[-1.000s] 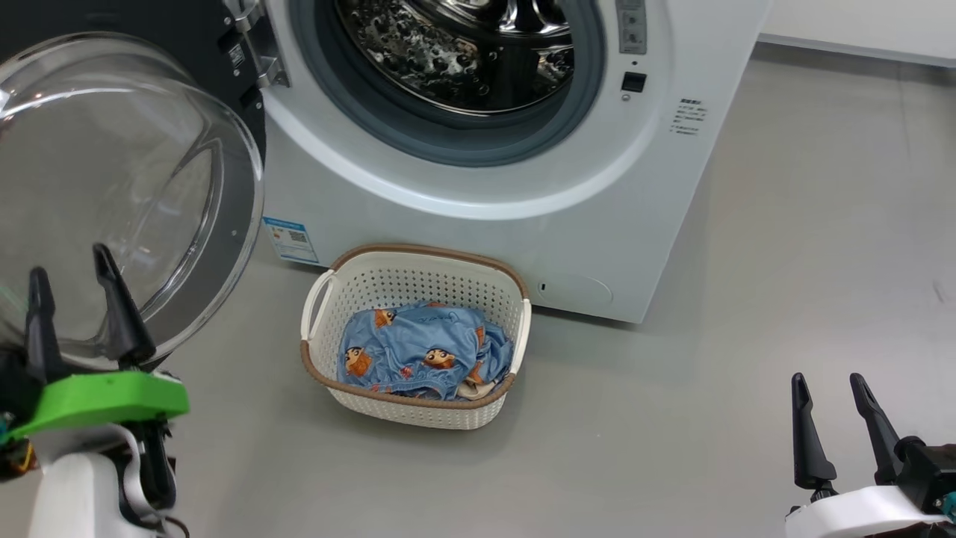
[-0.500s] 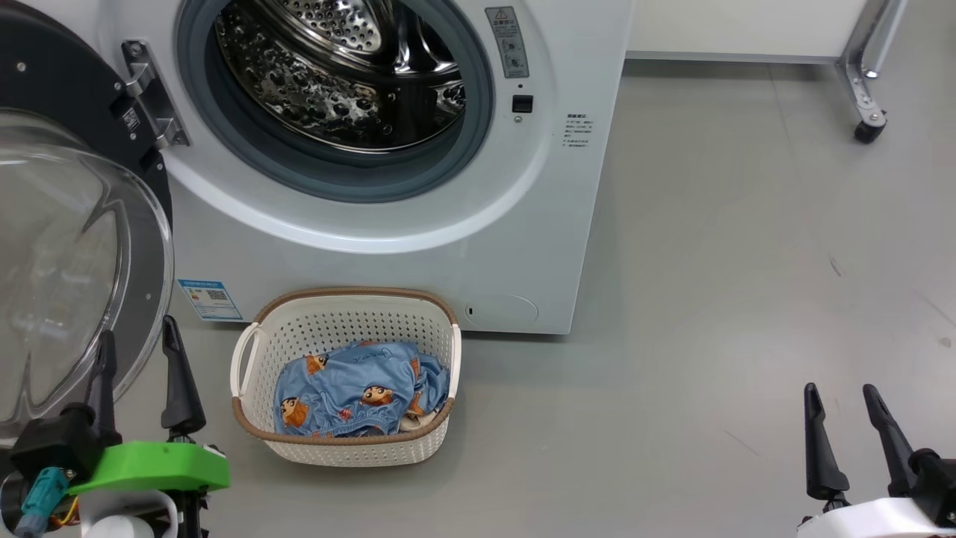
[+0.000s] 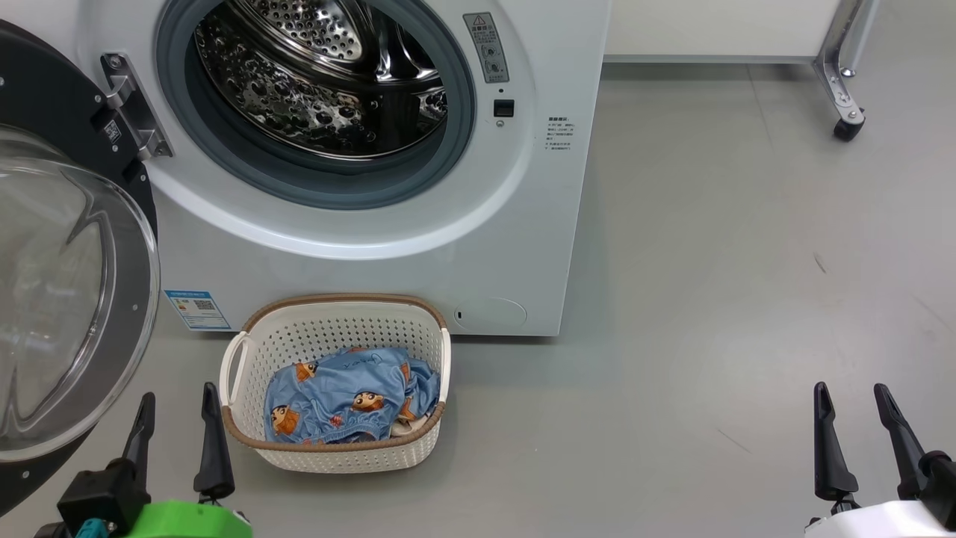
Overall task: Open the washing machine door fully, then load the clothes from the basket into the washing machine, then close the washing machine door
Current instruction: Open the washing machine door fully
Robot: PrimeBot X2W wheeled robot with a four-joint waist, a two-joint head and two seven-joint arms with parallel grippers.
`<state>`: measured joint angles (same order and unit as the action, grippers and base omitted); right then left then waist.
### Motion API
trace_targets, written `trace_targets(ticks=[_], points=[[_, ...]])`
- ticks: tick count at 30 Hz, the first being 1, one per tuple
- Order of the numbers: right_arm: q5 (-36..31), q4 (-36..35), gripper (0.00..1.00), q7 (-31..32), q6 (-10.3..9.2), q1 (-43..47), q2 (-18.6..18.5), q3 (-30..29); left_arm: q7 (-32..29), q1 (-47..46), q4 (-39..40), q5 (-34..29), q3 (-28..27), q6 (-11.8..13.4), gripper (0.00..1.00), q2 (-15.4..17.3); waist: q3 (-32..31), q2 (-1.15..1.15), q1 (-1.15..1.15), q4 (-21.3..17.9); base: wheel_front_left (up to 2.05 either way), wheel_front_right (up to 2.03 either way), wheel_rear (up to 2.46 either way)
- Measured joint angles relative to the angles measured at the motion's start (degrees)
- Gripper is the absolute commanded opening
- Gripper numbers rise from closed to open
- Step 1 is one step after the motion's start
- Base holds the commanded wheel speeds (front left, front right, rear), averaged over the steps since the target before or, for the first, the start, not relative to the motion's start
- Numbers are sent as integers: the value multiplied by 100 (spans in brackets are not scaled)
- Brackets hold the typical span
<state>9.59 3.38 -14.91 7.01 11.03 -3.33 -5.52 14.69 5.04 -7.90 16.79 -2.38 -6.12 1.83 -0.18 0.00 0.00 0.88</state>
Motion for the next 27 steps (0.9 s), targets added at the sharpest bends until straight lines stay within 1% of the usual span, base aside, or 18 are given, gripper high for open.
trace_targets(ticks=[3, 14, 27], points=[[-1, -13, 100, 0, 0, 3, -7, -9, 0, 105, 36, -76, 0, -40, 100, 7, 12, 0, 0, -4, 0, 0, 0], [-4, -25, 100, 0, 0, 4, -8, -67, -1, 450, -48, -134, 96, -48, 100, 14, 48, 0, 0, 31, 0, 0, 0], [-32, 12, 100, 0, 0, 3, -2, -62, -1, 471, 97, -152, -43, -75, 100, 15, 76, 0, 0, 95, 0, 0, 0]])
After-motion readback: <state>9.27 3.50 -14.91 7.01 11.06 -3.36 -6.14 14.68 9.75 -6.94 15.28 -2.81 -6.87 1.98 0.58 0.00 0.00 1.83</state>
